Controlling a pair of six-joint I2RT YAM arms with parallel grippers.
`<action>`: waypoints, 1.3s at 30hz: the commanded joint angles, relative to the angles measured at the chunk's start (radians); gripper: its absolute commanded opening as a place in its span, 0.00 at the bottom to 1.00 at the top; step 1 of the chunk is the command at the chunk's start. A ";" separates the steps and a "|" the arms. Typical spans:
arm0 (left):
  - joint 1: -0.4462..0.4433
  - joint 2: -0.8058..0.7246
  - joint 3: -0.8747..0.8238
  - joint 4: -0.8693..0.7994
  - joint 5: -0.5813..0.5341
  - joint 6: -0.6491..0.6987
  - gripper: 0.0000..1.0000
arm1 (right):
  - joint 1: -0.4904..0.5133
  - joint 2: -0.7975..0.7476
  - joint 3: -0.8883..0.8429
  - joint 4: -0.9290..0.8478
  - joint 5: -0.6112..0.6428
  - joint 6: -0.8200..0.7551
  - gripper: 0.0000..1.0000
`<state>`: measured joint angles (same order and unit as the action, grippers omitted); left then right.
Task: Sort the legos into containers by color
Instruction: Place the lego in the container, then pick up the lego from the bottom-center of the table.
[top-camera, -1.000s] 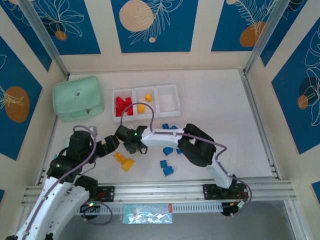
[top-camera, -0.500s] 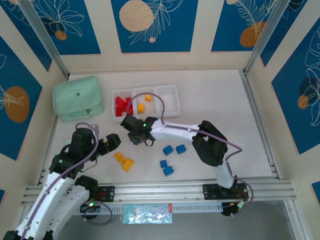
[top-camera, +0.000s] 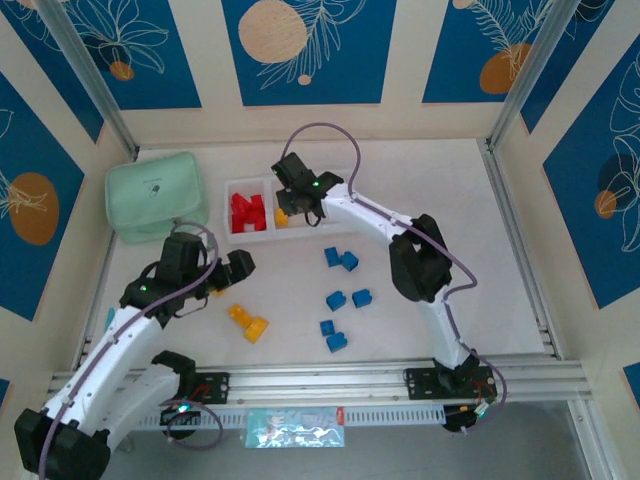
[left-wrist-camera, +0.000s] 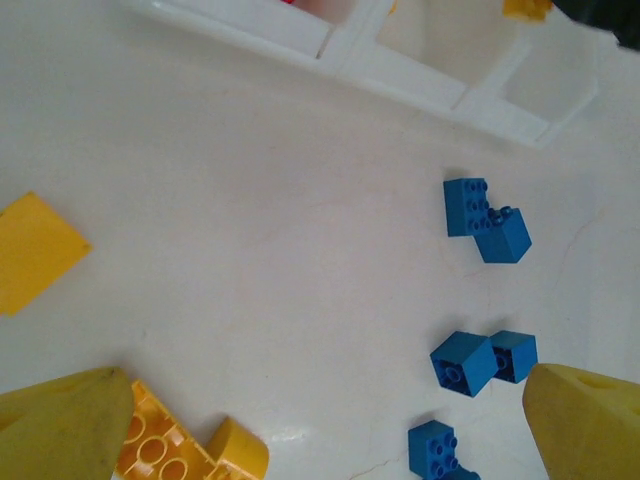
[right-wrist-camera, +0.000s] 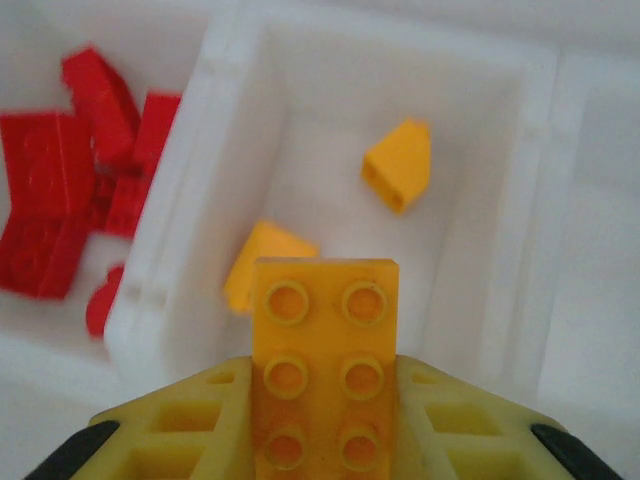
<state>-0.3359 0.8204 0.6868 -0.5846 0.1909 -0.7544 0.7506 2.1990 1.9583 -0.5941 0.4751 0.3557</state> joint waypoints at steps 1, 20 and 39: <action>0.009 0.027 0.043 0.072 0.018 0.013 0.99 | -0.012 0.085 0.108 -0.047 0.014 -0.056 0.31; 0.008 -0.010 0.059 0.024 0.001 0.039 0.99 | 0.027 -0.074 -0.022 -0.049 -0.113 -0.054 0.53; 0.009 -0.251 0.000 -0.255 -0.061 0.000 0.99 | 0.279 -0.402 -0.689 0.232 -0.341 0.012 0.67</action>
<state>-0.3359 0.5945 0.6918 -0.7631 0.1558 -0.7368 1.0016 1.8431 1.3190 -0.4324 0.1959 0.3504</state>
